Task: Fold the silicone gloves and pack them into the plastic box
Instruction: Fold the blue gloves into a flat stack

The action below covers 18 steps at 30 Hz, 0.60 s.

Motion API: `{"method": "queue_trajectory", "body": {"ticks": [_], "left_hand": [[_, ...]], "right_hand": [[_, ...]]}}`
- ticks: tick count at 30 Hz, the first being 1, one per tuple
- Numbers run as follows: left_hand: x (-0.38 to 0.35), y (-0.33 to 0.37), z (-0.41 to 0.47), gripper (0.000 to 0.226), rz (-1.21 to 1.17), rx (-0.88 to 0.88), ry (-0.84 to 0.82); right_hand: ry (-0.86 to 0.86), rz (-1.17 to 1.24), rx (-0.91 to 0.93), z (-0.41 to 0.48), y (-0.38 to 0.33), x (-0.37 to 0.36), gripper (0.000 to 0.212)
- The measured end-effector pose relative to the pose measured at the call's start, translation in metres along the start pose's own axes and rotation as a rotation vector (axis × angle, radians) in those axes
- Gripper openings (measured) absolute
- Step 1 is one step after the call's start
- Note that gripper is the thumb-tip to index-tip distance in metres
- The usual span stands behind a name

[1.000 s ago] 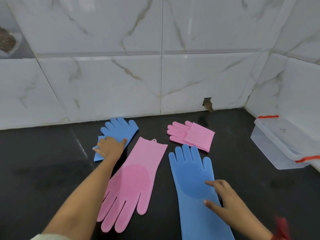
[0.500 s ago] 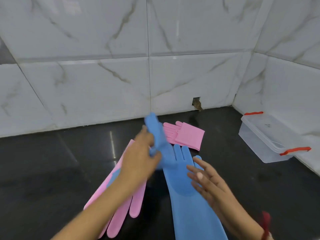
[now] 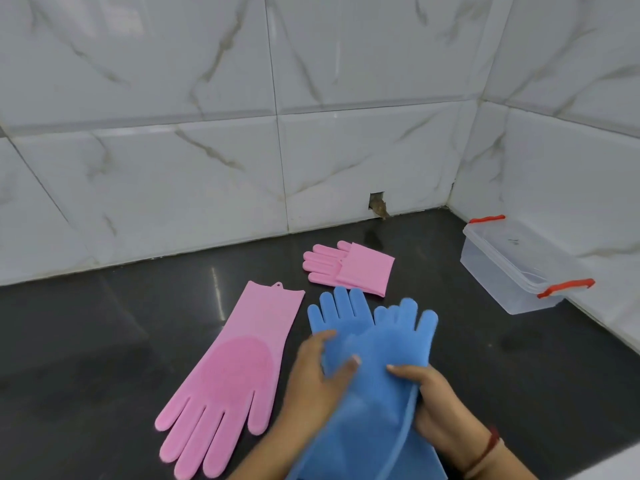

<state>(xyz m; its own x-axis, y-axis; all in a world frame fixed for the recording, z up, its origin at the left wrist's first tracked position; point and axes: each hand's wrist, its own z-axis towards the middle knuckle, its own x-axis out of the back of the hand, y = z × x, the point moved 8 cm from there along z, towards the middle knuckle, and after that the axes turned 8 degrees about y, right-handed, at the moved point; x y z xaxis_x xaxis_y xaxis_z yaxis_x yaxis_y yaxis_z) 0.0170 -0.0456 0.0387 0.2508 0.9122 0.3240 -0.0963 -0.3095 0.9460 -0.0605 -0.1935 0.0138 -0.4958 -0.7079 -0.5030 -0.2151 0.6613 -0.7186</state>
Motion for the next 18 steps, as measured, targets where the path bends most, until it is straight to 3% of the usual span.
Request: {"method": "queue_trajectory", "body": {"ticks": [3, 5, 7, 9, 11, 13, 15, 18], "left_hand": [[-0.016, -0.016, 0.025, 0.041, -0.346, 0.329, -0.154], [-0.024, -0.009, 0.031, 0.043, -0.457, 0.349, -0.262], [-0.024, -0.005, 0.039, 0.045, -0.498, 0.299, -0.224], [-0.02, -0.001, 0.044, 0.056, -0.435, 0.249, -0.086], [-0.008, 0.012, 0.048, 0.073, -0.207, 0.091, 0.104], [0.002, 0.035, 0.042, 0.075, -0.144, -0.082, 0.205], [-0.011, 0.054, 0.03, 0.071, -0.293, -0.082, 0.061], [-0.052, 0.077, 0.005, 0.095, -0.637, 0.088, -0.331]], "right_hand": [[-0.146, -0.054, -0.018, 0.006, -0.023, -0.025, 0.047], [-0.216, -0.073, -0.005, 0.013, -0.037, -0.038, 0.048], [-0.223, -0.115, 0.007, 0.02, -0.047, -0.043, 0.049], [-0.191, -0.183, 0.015, 0.023, -0.053, -0.038, 0.044], [-0.118, -0.265, 0.034, 0.021, -0.061, -0.027, 0.044], [-0.064, -0.391, 0.085, 0.012, -0.078, -0.024, 0.05], [-0.033, -0.646, 0.201, -0.001, -0.105, -0.033, 0.058], [-0.014, -1.133, 0.441, -0.031, -0.134, -0.074, 0.055]]}}
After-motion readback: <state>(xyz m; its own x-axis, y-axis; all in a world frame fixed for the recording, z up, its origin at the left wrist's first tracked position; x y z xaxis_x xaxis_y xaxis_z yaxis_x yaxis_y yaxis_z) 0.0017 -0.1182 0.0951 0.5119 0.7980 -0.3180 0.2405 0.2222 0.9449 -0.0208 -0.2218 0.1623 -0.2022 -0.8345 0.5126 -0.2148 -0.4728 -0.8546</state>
